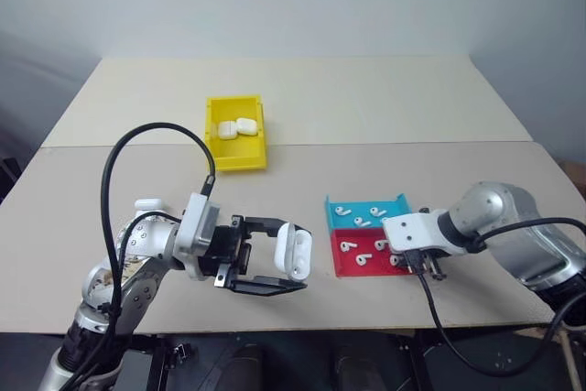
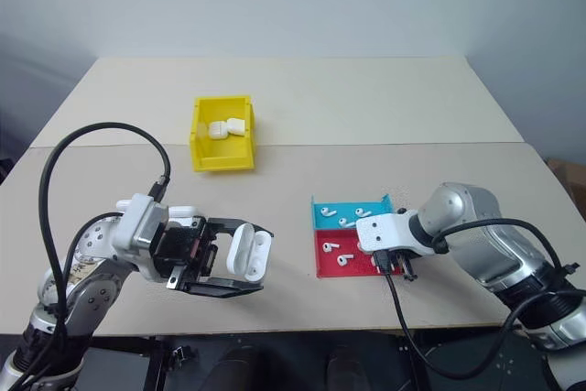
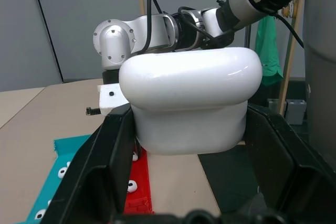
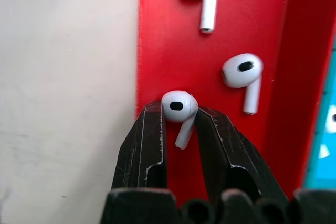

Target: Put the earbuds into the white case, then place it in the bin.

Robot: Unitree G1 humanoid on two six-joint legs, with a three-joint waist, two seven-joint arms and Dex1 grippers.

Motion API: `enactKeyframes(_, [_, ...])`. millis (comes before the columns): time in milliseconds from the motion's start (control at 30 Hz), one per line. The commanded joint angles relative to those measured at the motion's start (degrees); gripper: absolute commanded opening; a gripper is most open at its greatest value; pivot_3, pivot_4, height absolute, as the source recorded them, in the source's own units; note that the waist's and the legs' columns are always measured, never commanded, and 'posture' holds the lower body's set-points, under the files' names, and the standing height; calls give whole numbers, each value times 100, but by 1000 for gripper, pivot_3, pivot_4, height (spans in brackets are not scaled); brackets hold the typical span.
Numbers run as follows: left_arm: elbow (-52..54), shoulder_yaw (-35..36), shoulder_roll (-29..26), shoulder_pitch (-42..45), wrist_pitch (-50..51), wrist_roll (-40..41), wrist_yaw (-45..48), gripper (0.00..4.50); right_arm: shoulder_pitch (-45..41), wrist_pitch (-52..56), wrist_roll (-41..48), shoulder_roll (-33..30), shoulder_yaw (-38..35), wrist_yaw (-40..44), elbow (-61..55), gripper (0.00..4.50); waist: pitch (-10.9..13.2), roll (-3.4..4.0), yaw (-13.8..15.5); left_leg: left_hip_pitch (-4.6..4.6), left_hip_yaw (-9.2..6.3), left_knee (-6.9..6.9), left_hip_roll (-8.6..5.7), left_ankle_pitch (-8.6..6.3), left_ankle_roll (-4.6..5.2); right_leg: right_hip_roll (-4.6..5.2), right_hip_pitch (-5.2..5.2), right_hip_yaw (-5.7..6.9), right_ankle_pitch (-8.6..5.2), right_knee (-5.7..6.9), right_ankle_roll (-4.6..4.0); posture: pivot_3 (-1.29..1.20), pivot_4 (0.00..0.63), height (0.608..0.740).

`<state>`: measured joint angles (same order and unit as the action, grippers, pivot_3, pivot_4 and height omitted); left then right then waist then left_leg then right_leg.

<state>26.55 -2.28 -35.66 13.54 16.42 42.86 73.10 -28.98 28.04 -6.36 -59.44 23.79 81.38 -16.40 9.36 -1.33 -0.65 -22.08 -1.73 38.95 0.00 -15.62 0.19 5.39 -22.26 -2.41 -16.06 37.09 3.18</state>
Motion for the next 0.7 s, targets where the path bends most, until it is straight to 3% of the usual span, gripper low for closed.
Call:
enactKeyframes(33, [-105,147,7,323,66,208,25,2828,40,903,822,-90,-942,60,-492,649,0,0,-3,-1,0,0,0,0,0,1,-1,-1,0,0,0,0,150,740])
enactKeyframes(233, [-672,334,110,991,631,736,-64,2828,-196,2644,2742,393,-2928,-320,-872,649,0,0,-19,4,-2,1,1,0,1,-2,3,-1,1,4,0,0,150,740])
enactKeyframes(400, [-1188,154,325,1546,849,712,88,2828,-411,2882,4004,1629,-4317,-1386,-993,649,1,0,-12,-5,-4,1,-2,0,1,-2,-2,0,1,3,1,0,150,740])
enactKeyframes(600, [-1729,-25,742,2158,883,460,37,2828,-821,2853,4836,2803,-4422,-2831,-1395,649,0,0,-20,-8,-4,1,-4,1,-1,-1,-9,-1,3,8,4,0,150,740])
enactKeyframes(700, [-1937,-51,858,2349,772,310,158,2828,-901,2845,5128,3083,-4249,-3245,-1570,649,-1,2,-25,-13,-4,0,-5,1,-2,0,-13,-1,3,9,4,0,150,740])
